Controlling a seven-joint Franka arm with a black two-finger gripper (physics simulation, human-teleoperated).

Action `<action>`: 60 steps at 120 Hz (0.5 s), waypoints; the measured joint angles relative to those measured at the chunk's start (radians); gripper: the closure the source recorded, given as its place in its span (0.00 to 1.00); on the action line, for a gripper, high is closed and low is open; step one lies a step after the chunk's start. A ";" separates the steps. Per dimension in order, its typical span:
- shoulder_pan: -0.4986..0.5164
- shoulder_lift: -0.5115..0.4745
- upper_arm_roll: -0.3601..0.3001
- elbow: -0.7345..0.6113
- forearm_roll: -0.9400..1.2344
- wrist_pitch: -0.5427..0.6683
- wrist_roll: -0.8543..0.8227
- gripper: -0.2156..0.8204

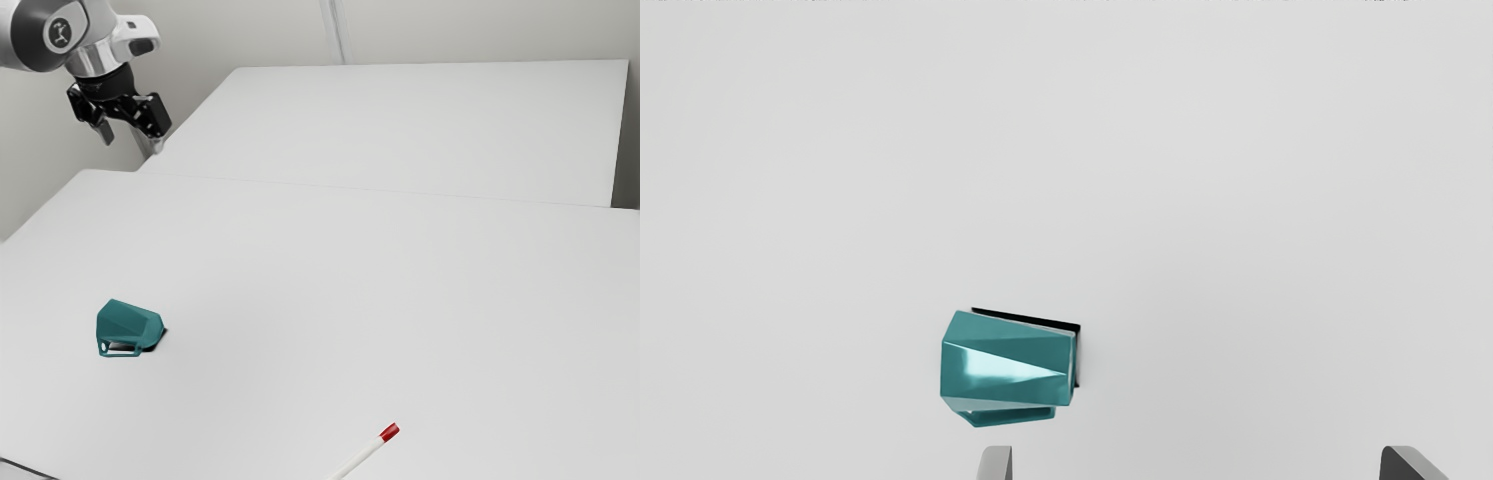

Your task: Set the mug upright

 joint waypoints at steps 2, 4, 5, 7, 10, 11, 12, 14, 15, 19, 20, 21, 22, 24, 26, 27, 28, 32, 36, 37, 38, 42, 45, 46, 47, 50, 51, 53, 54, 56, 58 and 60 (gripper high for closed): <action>0.000 0.000 0.000 0.000 0.000 0.002 0.000 0.21; 0.000 0.000 0.000 -0.001 0.000 0.003 0.000 0.21; 0.000 0.000 -0.001 -0.001 0.000 0.004 0.000 0.21; 0.000 0.000 -0.001 -0.001 0.000 0.005 -0.001 0.21; 0.000 0.000 -0.001 -0.002 0.000 0.007 -0.001 0.21; 0.000 0.000 -0.001 -0.002 0.000 0.008 -0.001 0.21; 0.000 0.001 -0.001 -0.002 0.000 0.009 -0.001 0.21; 0.001 0.002 -0.001 -0.003 0.000 0.011 -0.001 0.21; 0.001 0.002 -0.001 -0.003 0.000 0.012 -0.001 0.21; 0.002 0.002 0.000 -0.006 0.000 0.017 -0.002 0.21; 0.002 0.002 0.000 -0.007 0.000 0.019 -0.002 0.21; 0.003 0.001 0.000 -0.007 0.000 0.020 -0.002 0.21; 0.005 0.001 0.000 -0.008 0.000 0.021 -0.002 0.21; 0.009 0.001 0.000 -0.009 0.000 0.023 -0.002 0.21; 0.015 0.002 0.000 -0.013 0.000 0.025 -0.002 0.21; 0.018 0.003 0.000 -0.014 0.000 0.027 -0.002 0.21; 0.020 0.004 0.000 -0.016 0.000 0.028 -0.002 0.21; 0.036 0.009 0.001 -0.026 0.000 0.034 -0.003 0.21; 0.053 0.016 0.001 -0.033 -0.003 0.039 -0.002 0.21; 0.056 0.017 0.001 -0.034 -0.006 0.039 -0.002 0.21; 0.061 0.018 0.001 -0.035 -0.009 0.040 -0.002 0.21; 0.080 0.021 0.002 -0.037 -0.024 0.042 -0.002 0.21; 0.098 0.022 0.002 -0.038 -0.041 0.041 -0.001 0.21; 0.107 0.023 0.002 -0.039 -0.049 0.040 -0.001 0.21; 0.117 0.025 0.002 -0.039 -0.058 0.039 -0.001 0.21; 0.153 0.031 0.002 -0.040 -0.089 0.033 -0.001 0.21; 0.168 0.034 0.002 -0.040 -0.100 0.031 -0.001 0.21; 0.197 0.040 0.002 -0.040 -0.122 0.025 -0.001 0.21; 0.212 0.044 0.002 -0.040 -0.134 0.021 -0.001 0.21; 0.243 0.053 0.002 -0.041 -0.158 0.013 -0.001 0.21; 0.273 0.065 0.002 -0.041 -0.182 0.004 -0.001 0.21; 0.303 0.075 0.002 -0.041 -0.204 -0.004 -0.001 0.21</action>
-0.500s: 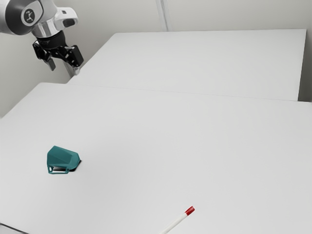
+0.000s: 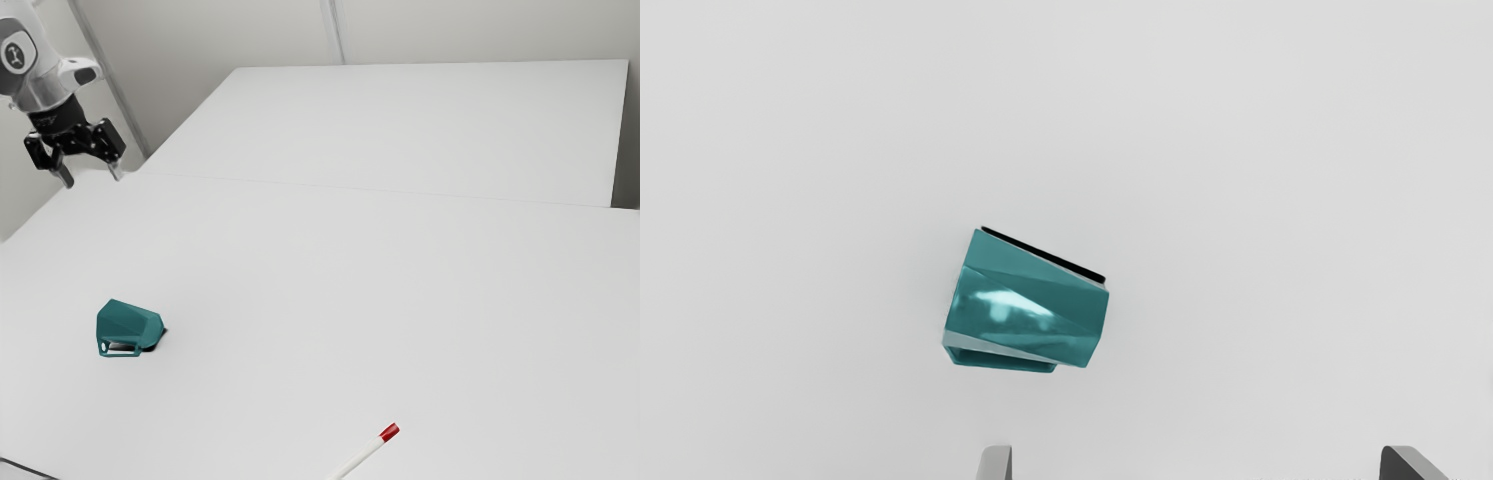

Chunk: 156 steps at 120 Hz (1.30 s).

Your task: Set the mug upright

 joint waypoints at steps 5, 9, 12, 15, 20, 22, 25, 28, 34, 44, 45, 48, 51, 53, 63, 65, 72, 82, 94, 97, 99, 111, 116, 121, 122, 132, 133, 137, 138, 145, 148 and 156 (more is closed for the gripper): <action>0.066 0.031 0.000 0.000 -0.046 -0.018 0.001 0.21; 0.113 0.053 0.000 0.001 -0.077 -0.030 0.002 0.21; 0.146 0.068 0.001 0.001 -0.099 -0.038 0.003 0.21; 0.177 0.087 0.002 0.002 -0.125 -0.047 0.005 0.21; 0.224 0.115 0.007 0.005 -0.161 -0.064 0.010 0.21; 0.241 0.126 0.009 0.006 -0.173 -0.071 0.013 0.21; 0.262 0.141 0.010 0.008 -0.190 -0.081 0.019 0.21; 0.278 0.156 0.011 0.009 -0.204 -0.091 0.025 0.21; 0.284 0.196 0.023 0.015 -0.234 -0.106 0.042 0.21; 0.272 0.258 0.057 0.020 -0.288 -0.123 0.079 0.21; 0.272 0.264 0.061 0.021 -0.292 -0.124 0.083 0.21; 0.271 0.279 0.072 0.021 -0.304 -0.128 0.094 0.21; 0.270 0.295 0.085 0.022 -0.313 -0.132 0.106 0.21; 0.271 0.303 0.092 0.023 -0.318 -0.134 0.114 0.21; 0.286 0.342 0.124 0.025 -0.340 -0.143 0.154 0.21; 0.291 0.351 0.127 0.025 -0.343 -0.145 0.163 0.21; 0.307 0.382 0.134 0.024 -0.355 -0.149 0.192 0.21; 0.314 0.424 0.137 0.025 -0.377 -0.150 0.232 0.21; 0.316 0.469 0.142 0.027 -0.410 -0.149 0.277 0.21; 0.316 0.480 0.142 0.027 -0.420 -0.147 0.287 0.21; 0.316 0.486 0.142 0.028 -0.426 -0.145 0.293 0.21; 0.316 0.513 0.142 0.027 -0.462 -0.136 0.328 0.21; 0.315 0.524 0.142 0.028 -0.479 -0.130 0.341 0.21; 0.315 0.534 0.141 0.027 -0.496 -0.123 0.353 0.21; 0.315 0.536 0.141 0.027 -0.498 -0.121 0.356 0.21; 0.314 0.552 0.140 0.027 -0.526 -0.103 0.377 0.21; 0.314 0.554 0.139 0.027 -0.529 -0.102 0.379 0.21; 0.313 0.560 0.137 0.027 -0.540 -0.096 0.386 0.21; 0.313 0.561 0.136 0.027 -0.542 -0.095 0.388 0.21; 0.312 0.565 0.133 0.020 -0.561 -0.088 0.399 0.21; 0.311 0.566 0.132 0.014 -0.570 -0.086 0.403 0.21; 0.309 0.571 0.131 0.001 -0.593 -0.082 0.413 0.21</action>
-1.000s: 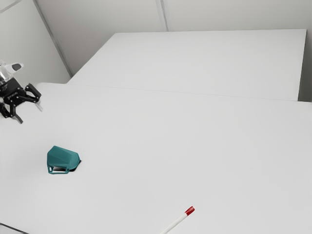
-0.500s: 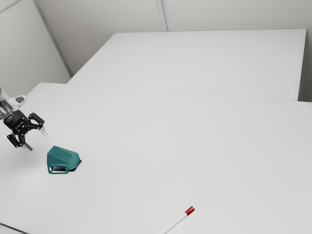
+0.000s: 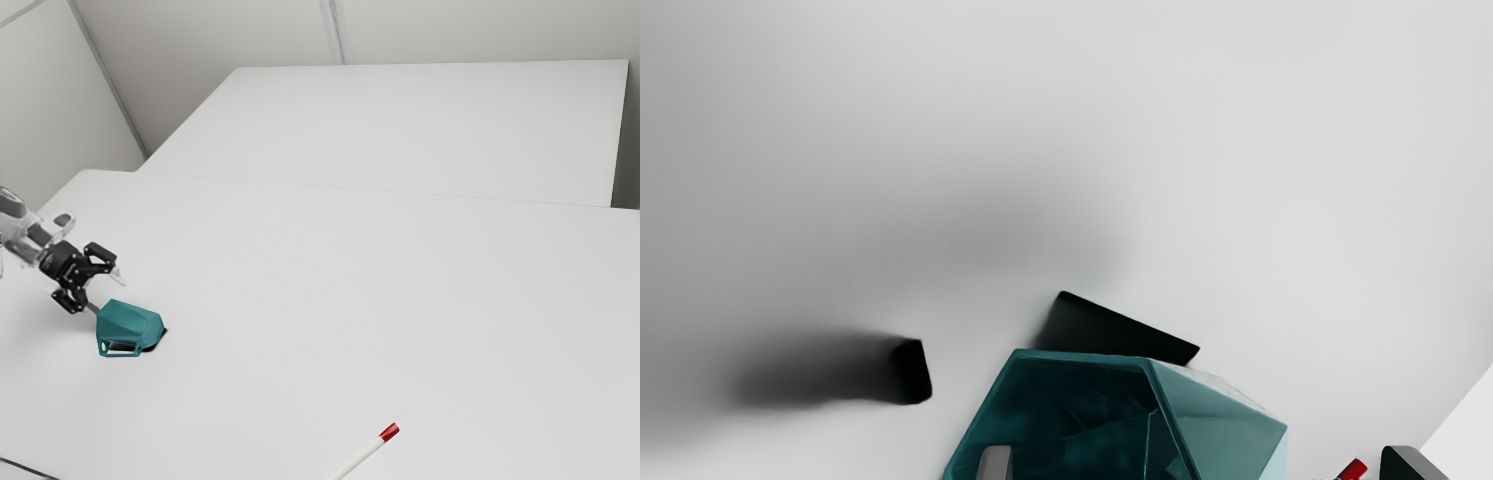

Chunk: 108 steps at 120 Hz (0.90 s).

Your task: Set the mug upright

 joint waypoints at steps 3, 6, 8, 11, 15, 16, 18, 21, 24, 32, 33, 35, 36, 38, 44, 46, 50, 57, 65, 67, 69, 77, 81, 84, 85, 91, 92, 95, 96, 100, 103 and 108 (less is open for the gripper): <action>0.000 0.002 0.000 -0.008 -0.009 0.000 0.003 0.21; -0.001 0.003 0.000 -0.016 -0.018 0.000 0.007 0.21; -0.001 0.003 0.000 -0.020 -0.023 0.000 0.009 0.21; -0.002 0.004 -0.001 -0.025 -0.030 0.000 0.012 0.21; -0.003 0.004 -0.007 -0.030 -0.037 0.000 0.016 0.21; -0.003 0.004 -0.008 -0.031 -0.039 0.000 0.017 0.21; -0.003 0.004 -0.011 -0.032 -0.041 -0.001 0.019 0.21; -0.004 0.004 -0.013 -0.034 -0.045 -0.002 0.021 0.21; -0.004 0.004 -0.015 -0.035 -0.048 -0.003 0.024 0.21; -0.004 0.005 -0.017 -0.036 -0.053 -0.005 0.031 0.26; -0.004 0.005 -0.017 -0.036 -0.054 -0.006 0.031 0.27; -0.004 0.005 -0.017 -0.035 -0.054 -0.006 0.033 0.31; -0.004 0.005 -0.017 -0.035 -0.054 -0.006 0.034 0.33; -0.005 0.005 -0.017 -0.034 -0.054 -0.006 0.035 0.37; -0.006 0.005 -0.017 -0.031 -0.051 -0.005 0.039 0.51; -0.006 0.005 -0.017 -0.031 -0.050 -0.004 0.040 0.55; -0.007 0.005 -0.017 -0.030 -0.048 -0.004 0.042 0.62; -0.009 0.004 -0.017 -0.028 -0.047 -0.003 0.045 0.72; -0.012 0.003 -0.018 -0.027 -0.046 -0.002 0.048 0.80; -0.014 0.002 -0.019 -0.027 -0.046 -0.002 0.049 0.82; -0.015 0.002 -0.019 -0.027 -0.045 -0.002 0.049 0.83; -0.018 -0.001 -0.027 -0.024 -0.044 -0.001 0.051 0.88; -0.019 -0.004 -0.033 -0.022 -0.044 -0.001 0.050 0.89; -0.019 -0.006 -0.039 -0.021 -0.044 -0.001 0.049 0.90; -0.019 -0.007 -0.042 -0.021 -0.043 -0.001 0.049 0.90; -0.020 -0.011 -0.049 -0.020 -0.043 -0.001 0.046 0.91; -0.020 -0.011 -0.050 -0.020 -0.043 -0.001 0.046 0.91; -0.020 -0.011 -0.052 -0.020 -0.043 -0.001 0.044 0.91; -0.020 -0.011 -0.053 -0.020 -0.042 0.000 0.044 0.91; -0.021 -0.011 -0.054 -0.020 -0.042 0.000 0.042 0.92; -0.023 -0.012 -0.055 -0.020 -0.039 0.000 0.040 0.92; -0.027 -0.017 -0.055 -0.020 -0.033 0.001 0.037 0.92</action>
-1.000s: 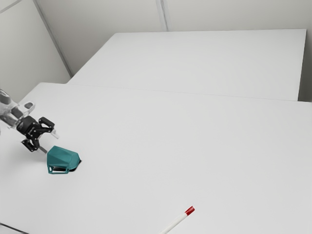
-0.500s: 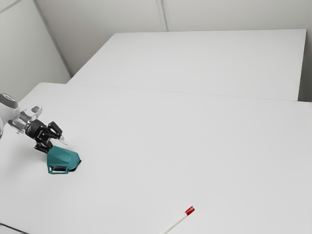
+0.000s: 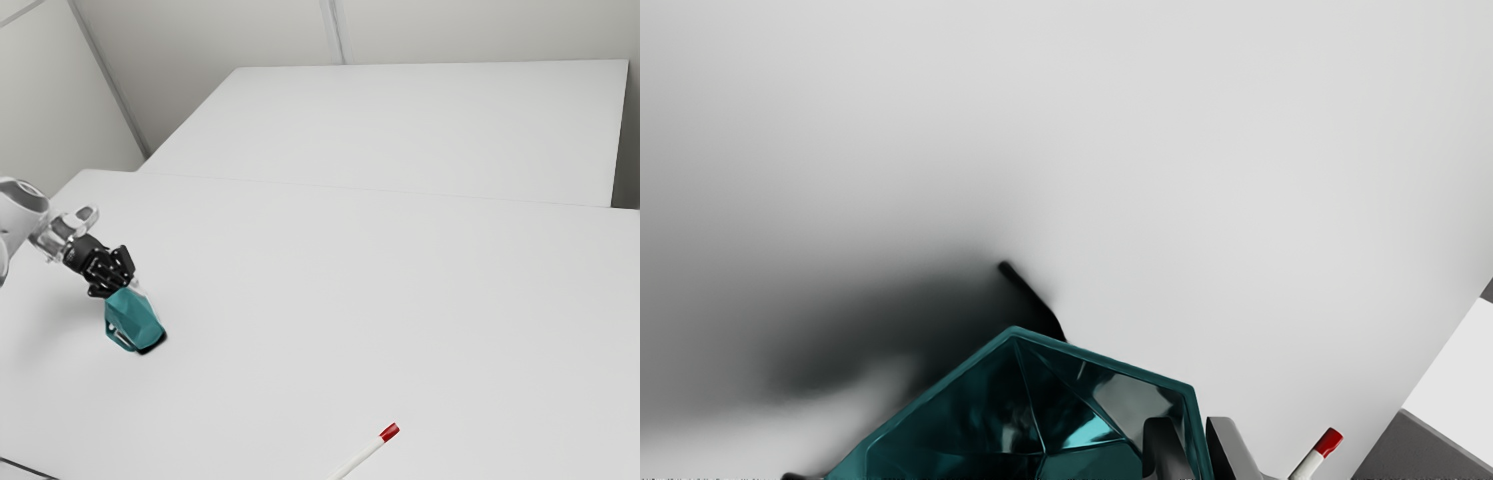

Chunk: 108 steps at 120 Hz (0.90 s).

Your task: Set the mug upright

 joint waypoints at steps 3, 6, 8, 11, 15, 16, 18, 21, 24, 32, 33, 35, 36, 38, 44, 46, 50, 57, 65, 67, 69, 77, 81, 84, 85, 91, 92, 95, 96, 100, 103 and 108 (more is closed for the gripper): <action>-0.007 -0.008 -0.002 0.001 0.007 0.001 -0.002 0.93; -0.017 -0.019 -0.004 0.004 0.016 0.002 -0.004 0.93; -0.024 -0.028 -0.005 0.005 0.024 0.004 -0.006 0.94; -0.034 -0.044 -0.009 0.007 0.038 0.008 -0.008 0.94; -0.044 -0.068 -0.022 0.007 0.059 0.017 -0.011 0.95; -0.047 -0.075 -0.026 0.007 0.065 0.020 -0.012 0.95; -0.055 -0.090 -0.034 0.007 0.077 0.026 -0.013 0.95; -0.068 -0.108 -0.042 0.007 0.095 0.038 -0.015 0.95; -0.084 -0.125 -0.047 0.006 0.115 0.050 -0.018 0.95; -0.134 -0.165 -0.058 0.002 0.178 0.089 -0.028 0.96; -0.140 -0.170 -0.060 0.000 0.189 0.095 -0.029 0.96; -0.152 -0.179 -0.064 -0.002 0.208 0.107 -0.033 0.96; -0.158 -0.184 -0.067 -0.002 0.218 0.113 -0.035 0.96; -0.169 -0.192 -0.074 -0.004 0.240 0.127 -0.039 0.96; -0.197 -0.211 -0.102 -0.008 0.315 0.171 -0.054 0.96; -0.205 -0.215 -0.114 -0.009 0.343 0.185 -0.061 0.96; -0.219 -0.225 -0.135 -0.013 0.397 0.215 -0.074 0.96; -0.253 -0.243 -0.155 -0.028 0.489 0.269 -0.103 0.96; -0.303 -0.288 -0.175 -0.082 0.587 0.332 -0.143 0.96; -0.314 -0.302 -0.180 -0.098 0.608 0.346 -0.155 0.96; -0.321 -0.317 -0.188 -0.114 0.628 0.359 -0.168 0.96; -0.338 -0.375 -0.219 -0.175 0.683 0.403 -0.224 0.96; -0.340 -0.401 -0.236 -0.203 0.702 0.421 -0.256 0.96; -0.342 -0.419 -0.249 -0.223 0.712 0.433 -0.280 0.96; -0.343 -0.425 -0.253 -0.229 0.716 0.436 -0.289 0.96; -0.350 -0.451 -0.271 -0.261 0.731 0.455 -0.340 0.96; -0.352 -0.455 -0.274 -0.266 0.733 0.458 -0.348 0.96; -0.355 -0.470 -0.283 -0.288 0.737 0.467 -0.375 0.96; -0.355 -0.475 -0.286 -0.295 0.739 0.469 -0.384 0.96; -0.354 -0.493 -0.303 -0.319 0.743 0.479 -0.420 0.96; -0.354 -0.503 -0.315 -0.331 0.745 0.486 -0.447 0.96; -0.359 -0.513 -0.330 -0.347 0.747 0.500 -0.489 0.96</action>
